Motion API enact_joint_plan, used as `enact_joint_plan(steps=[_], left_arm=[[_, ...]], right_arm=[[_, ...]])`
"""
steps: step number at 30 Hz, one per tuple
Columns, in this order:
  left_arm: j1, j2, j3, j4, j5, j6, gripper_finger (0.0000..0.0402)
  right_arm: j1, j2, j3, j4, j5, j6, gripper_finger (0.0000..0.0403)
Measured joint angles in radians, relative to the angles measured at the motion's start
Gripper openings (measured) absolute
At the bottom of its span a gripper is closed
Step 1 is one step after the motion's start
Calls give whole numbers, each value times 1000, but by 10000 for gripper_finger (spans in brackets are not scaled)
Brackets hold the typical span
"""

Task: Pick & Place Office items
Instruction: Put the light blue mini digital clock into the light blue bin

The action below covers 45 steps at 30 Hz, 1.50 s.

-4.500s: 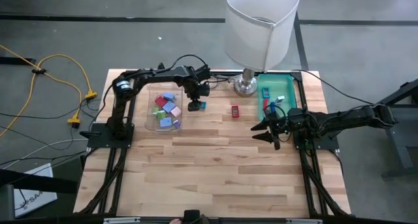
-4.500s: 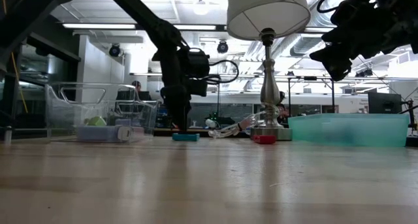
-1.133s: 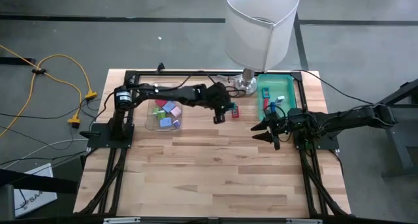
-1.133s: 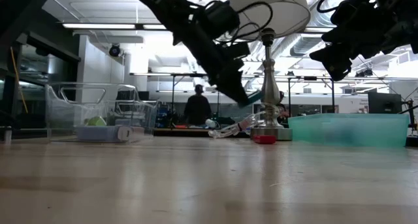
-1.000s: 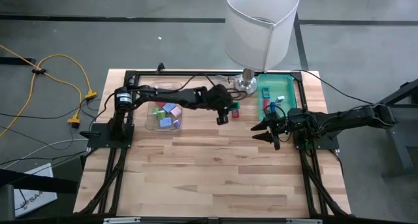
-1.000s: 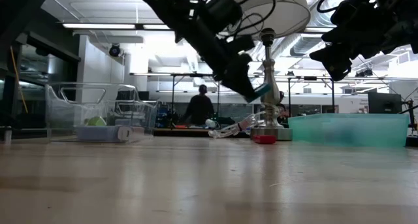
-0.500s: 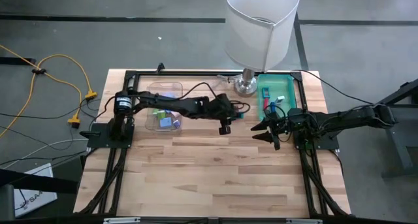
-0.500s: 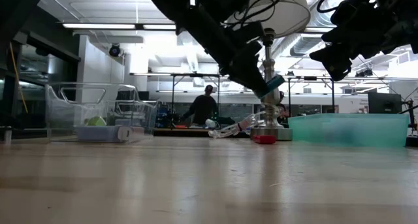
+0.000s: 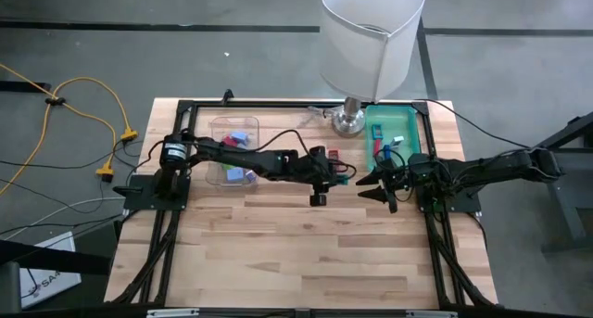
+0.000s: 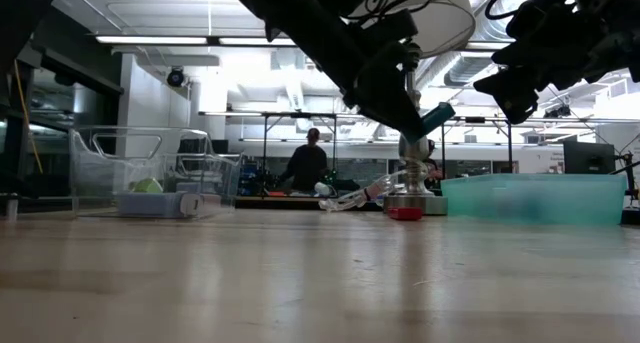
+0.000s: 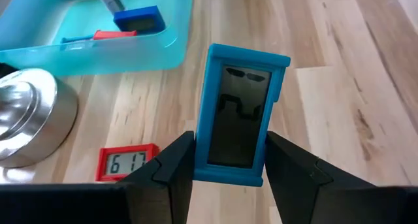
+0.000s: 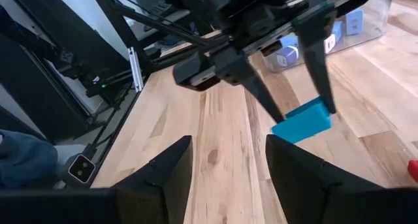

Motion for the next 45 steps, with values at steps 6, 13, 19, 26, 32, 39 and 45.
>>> enact_joint_plan(steps=[6, 13, 19, 26, 32, 39, 45], left_arm=[[-7, 0, 0, 12, 4, -42, 153], [24, 0, 0, 14, 173, -122, 153], [67, 0, 0, 22, 294, -164, 153], [114, 0, 0, 65, 449, -227, 153], [133, 0, 0, 107, 536, -259, 153], [128, 0, 0, 162, 545, -259, 153], [128, 0, 0, 207, 546, -259, 159]], right_arm=[[0, 0, 0, 0, 8, 0, 181], [0, 0, 0, 0, -3, 5, 181], [0, 0, 0, 0, -3, 5, 181], [0, 0, 0, -98, 1, -42, 181], [0, 0, 0, -125, 91, -148, 181], [0, 1, 0, -78, 166, -240, 181], [0, 0, 0, -16, 180, -266, 181]])
